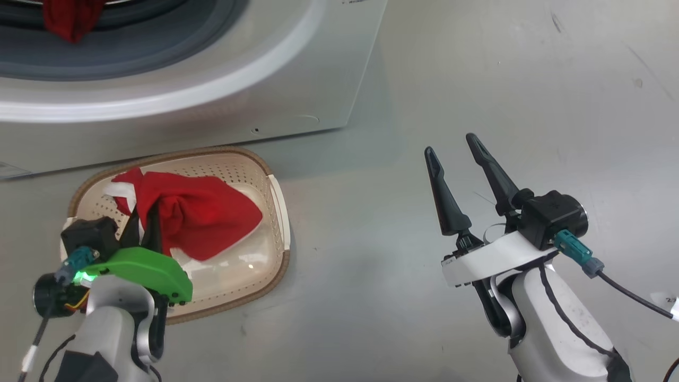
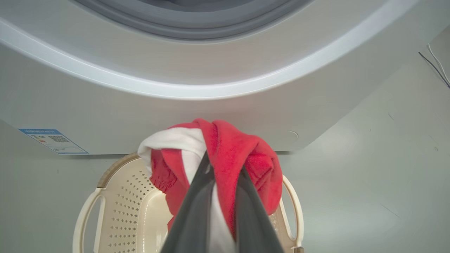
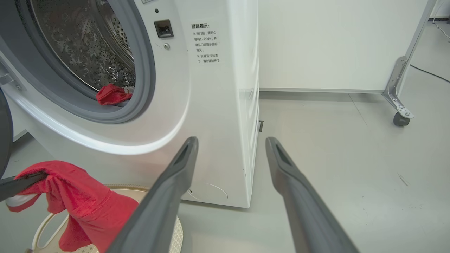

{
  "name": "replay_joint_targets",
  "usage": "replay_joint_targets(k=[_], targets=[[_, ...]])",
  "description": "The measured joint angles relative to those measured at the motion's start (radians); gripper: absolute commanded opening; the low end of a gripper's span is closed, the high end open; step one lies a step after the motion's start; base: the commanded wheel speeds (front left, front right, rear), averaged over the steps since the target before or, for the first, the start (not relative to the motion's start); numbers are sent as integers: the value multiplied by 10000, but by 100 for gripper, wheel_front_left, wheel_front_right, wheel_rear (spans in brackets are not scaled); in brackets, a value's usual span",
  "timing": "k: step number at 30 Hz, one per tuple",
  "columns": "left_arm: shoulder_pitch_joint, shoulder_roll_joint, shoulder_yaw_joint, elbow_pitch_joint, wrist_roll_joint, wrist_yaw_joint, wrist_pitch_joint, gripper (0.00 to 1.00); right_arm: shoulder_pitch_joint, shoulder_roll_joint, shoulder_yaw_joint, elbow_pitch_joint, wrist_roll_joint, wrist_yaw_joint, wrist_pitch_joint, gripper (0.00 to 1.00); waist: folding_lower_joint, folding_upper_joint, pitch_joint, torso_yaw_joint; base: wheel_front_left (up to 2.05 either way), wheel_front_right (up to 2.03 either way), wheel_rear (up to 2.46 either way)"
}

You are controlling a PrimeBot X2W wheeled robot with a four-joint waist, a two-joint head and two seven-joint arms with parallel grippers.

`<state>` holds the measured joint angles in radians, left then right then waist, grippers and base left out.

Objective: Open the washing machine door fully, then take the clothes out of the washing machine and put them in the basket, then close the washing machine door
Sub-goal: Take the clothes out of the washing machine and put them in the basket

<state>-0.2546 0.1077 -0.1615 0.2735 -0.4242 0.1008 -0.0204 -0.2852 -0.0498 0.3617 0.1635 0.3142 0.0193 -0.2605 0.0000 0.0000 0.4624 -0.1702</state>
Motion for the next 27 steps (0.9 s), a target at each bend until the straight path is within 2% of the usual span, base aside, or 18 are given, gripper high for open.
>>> replay_joint_targets(k=[7,17,27], targets=[[-1007,33,324,895,-504,0,552,0,-622,-2,142,-405,61,2,0,100,0,0,958,-324,0,0,0],[-2269,194,311,2738,-598,-90,1367,0,-1218,-2,219,-654,115,-46,0,100,0,0,2239,-781,0,0,0],[-3124,230,433,4228,-892,-196,1661,0,-1499,-2,297,-754,387,-132,0,100,0,0,2884,-905,0,0,0]])
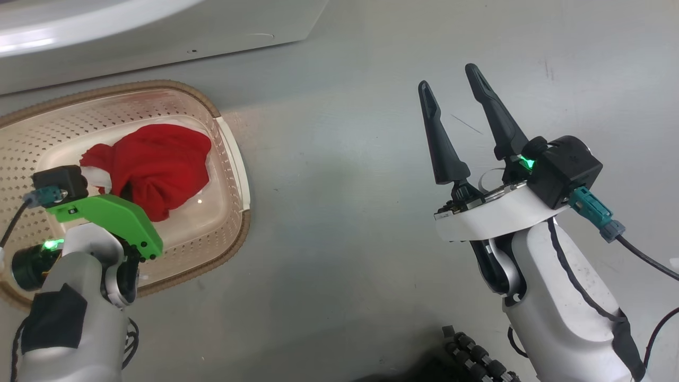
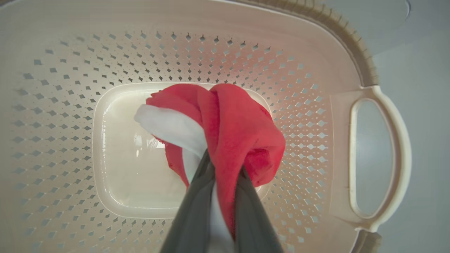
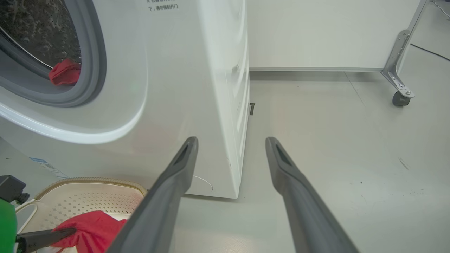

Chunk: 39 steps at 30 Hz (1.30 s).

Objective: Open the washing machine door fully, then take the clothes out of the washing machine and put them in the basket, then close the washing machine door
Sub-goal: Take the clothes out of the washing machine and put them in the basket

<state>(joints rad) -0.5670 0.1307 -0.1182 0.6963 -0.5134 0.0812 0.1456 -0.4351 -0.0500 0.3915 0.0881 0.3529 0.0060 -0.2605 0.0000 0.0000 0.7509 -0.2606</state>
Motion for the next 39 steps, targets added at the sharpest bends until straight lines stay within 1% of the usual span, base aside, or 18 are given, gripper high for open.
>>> replay_joint_targets(k=[2,4,6,7,8,9,15,20,25,30,33,39], targets=[[-81,-2,19,226,-52,-23,31,0,-42,0,15,4,2,-2,0,100,0,0,27,1,0,0,0],[-226,-6,44,437,-96,-86,71,10,-79,0,35,6,4,-6,0,100,0,0,37,7,0,0,0],[-403,-15,81,596,-125,-125,69,44,-79,0,48,12,4,-12,0,100,0,0,35,16,0,0,0],[-493,-21,92,692,-134,-171,58,73,-79,0,56,17,4,-13,0,100,0,0,29,22,0,0,0],[-551,-21,92,757,-132,-176,-2,93,-80,0,65,36,6,-13,0,100,0,0,17,29,0,0,0],[-589,-23,96,832,-132,-228,-82,100,-81,0,69,75,13,-13,0,100,0,0,-8,35,0,0,0],[-645,-282,288,1131,-359,-458,-629,100,-81,-2,38,222,33,-84,0,100,0,0,-243,134,0,0,0],[-644,-251,284,1294,-407,-782,-1300,100,-76,-2,-8,410,31,-81,0,100,0,0,-556,232,0,0,0],[-640,-334,372,1210,-449,-918,-1904,100,-56,-4,-226,518,21,-82,0,100,0,0,-872,330,0,0,0],[-639,-387,259,897,-393,-1308,-2708,100,42,-6,-454,635,-102,-81,0,100,0,0,-1295,524,0,0,0],[-629,-412,59,800,-157,-1398,-2959,100,293,-12,-669,748,-226,-81,0,100,0,0,-1578,666,0,0,0],[-518,-456,-207,385,138,-1409,-3595,100,806,-63,-938,926,-314,-82,0,100,0,0,-2204,992,0,0,0]])
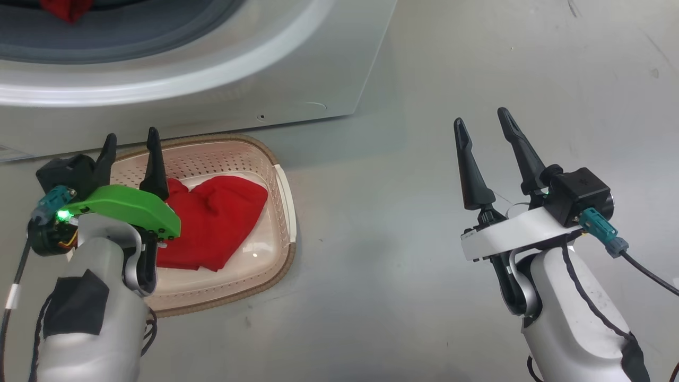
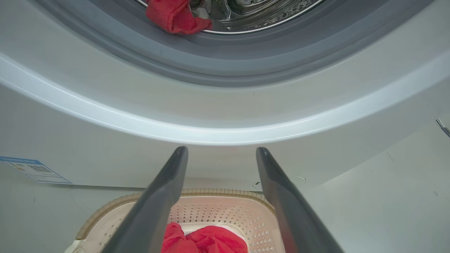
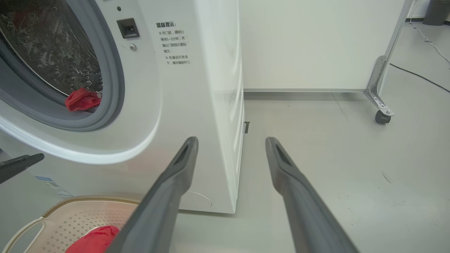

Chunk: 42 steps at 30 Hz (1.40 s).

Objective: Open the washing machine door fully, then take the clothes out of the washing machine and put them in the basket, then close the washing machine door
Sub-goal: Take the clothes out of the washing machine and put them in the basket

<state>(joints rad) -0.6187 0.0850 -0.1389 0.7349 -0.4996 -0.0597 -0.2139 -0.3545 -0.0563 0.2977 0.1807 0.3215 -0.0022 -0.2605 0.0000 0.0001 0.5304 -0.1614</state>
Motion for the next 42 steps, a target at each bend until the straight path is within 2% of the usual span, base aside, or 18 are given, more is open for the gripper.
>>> replay_joint_targets(k=[8,18,25,42], targets=[[460,10,-73,-734,384,19,-196,100,446,2,-198,161,-69,8,0,100,0,0,-908,396,0,0,0],[1256,54,-50,-2042,704,278,-351,100,1005,6,-345,407,-71,113,0,100,0,0,-2051,783,0,0,0],[2363,142,-194,-2661,1072,470,-351,100,1435,8,-324,616,-71,215,0,100,0,0,-2847,935,0,0,0],[4820,54,-451,-3927,1133,947,-336,100,2657,36,-474,949,-71,222,0,100,-1,0,-4378,1179,0,0,0]])
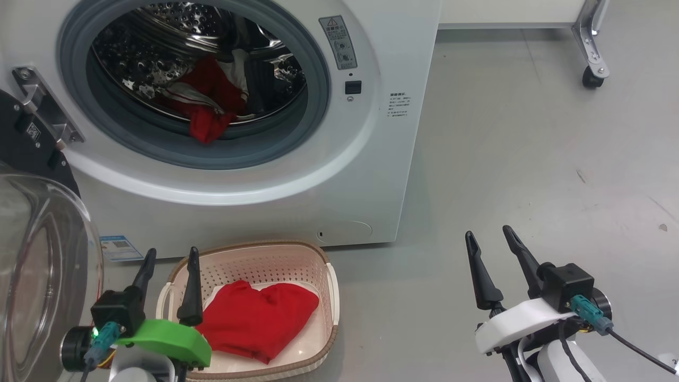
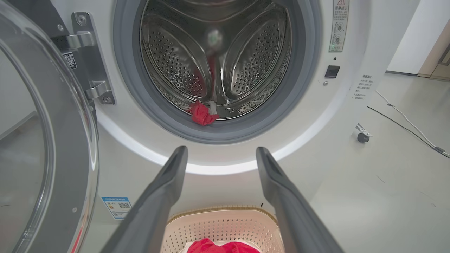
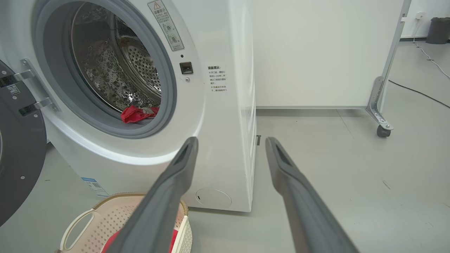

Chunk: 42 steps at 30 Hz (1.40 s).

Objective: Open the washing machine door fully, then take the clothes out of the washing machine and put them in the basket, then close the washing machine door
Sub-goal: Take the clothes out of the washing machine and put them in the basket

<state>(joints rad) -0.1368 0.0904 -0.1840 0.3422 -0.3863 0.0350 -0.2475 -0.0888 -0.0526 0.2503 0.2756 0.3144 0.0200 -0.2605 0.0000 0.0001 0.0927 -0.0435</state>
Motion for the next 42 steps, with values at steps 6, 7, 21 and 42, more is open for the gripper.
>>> replay_joint_targets(k=[6,7,21,42], targets=[[704,-10,-215,-616,15,100,221,100,285,31,-161,-10,0,-8,0,100,0,0,-294,82,0,0,0],[761,-8,-247,-708,35,130,270,100,319,33,-188,-25,0,-10,0,100,0,0,-311,108,0,0,0],[1608,2,-316,-1883,84,305,625,100,504,42,-192,-109,-4,-8,0,100,0,0,-460,307,0,0,0],[2015,167,-408,-2986,100,405,1156,100,573,44,-209,-267,-81,40,0,100,0,0,-321,303,0,0,0]])
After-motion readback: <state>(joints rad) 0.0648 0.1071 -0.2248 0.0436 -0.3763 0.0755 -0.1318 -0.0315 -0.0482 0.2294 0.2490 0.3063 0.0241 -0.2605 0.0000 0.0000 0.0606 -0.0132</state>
